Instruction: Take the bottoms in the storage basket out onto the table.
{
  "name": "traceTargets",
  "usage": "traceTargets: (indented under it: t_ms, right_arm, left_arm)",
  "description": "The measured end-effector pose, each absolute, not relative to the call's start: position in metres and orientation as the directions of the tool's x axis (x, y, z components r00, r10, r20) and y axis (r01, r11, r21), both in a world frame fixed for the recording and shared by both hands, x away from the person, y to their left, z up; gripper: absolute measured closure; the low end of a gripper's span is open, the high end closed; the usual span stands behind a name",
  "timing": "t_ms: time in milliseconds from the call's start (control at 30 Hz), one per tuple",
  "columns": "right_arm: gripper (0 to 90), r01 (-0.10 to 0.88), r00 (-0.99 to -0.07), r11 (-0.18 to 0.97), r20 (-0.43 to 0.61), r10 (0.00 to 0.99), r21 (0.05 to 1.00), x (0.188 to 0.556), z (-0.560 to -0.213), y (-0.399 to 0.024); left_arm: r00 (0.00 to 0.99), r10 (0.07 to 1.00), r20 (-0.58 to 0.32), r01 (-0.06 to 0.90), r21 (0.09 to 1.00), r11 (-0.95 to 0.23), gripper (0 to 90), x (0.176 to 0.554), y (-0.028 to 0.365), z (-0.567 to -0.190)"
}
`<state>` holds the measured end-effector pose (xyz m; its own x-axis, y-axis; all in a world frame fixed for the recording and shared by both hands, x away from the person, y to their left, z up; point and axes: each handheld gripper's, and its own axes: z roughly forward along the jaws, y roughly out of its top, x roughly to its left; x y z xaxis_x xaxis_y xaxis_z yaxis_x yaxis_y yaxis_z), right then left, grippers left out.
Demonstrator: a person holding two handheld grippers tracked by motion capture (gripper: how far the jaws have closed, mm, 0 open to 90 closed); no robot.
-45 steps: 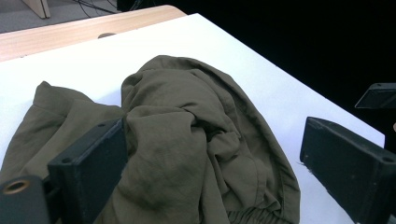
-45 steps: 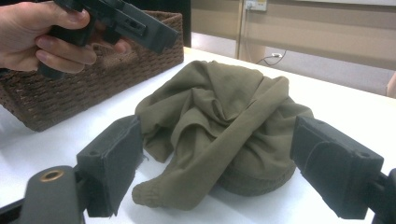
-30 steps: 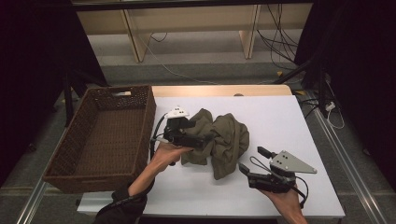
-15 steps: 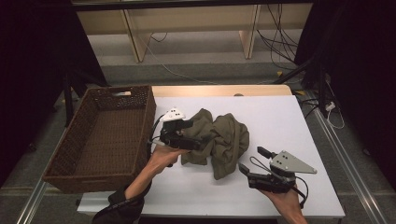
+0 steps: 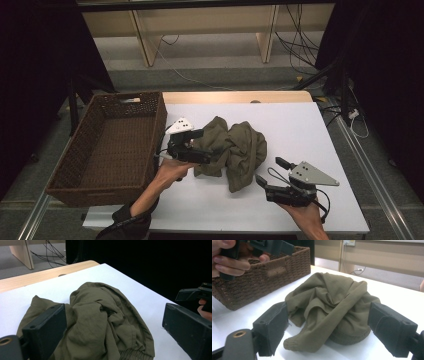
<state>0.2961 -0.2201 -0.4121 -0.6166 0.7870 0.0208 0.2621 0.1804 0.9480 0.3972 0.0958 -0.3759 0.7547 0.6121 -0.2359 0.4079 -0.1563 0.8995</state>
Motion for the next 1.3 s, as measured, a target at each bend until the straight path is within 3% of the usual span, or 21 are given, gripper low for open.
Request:
traceTargets:
  t_ms: [1300]
  right_arm:
    - [15.3, 0.254, -0.628, 0.172, 0.027, 0.778, 0.952, 0.295, -0.412, -0.219]
  left_arm:
    - [0.74, 0.657, -0.142, 0.273, 0.957, -0.1, 0.0, 0.349, 0.123, -0.39]
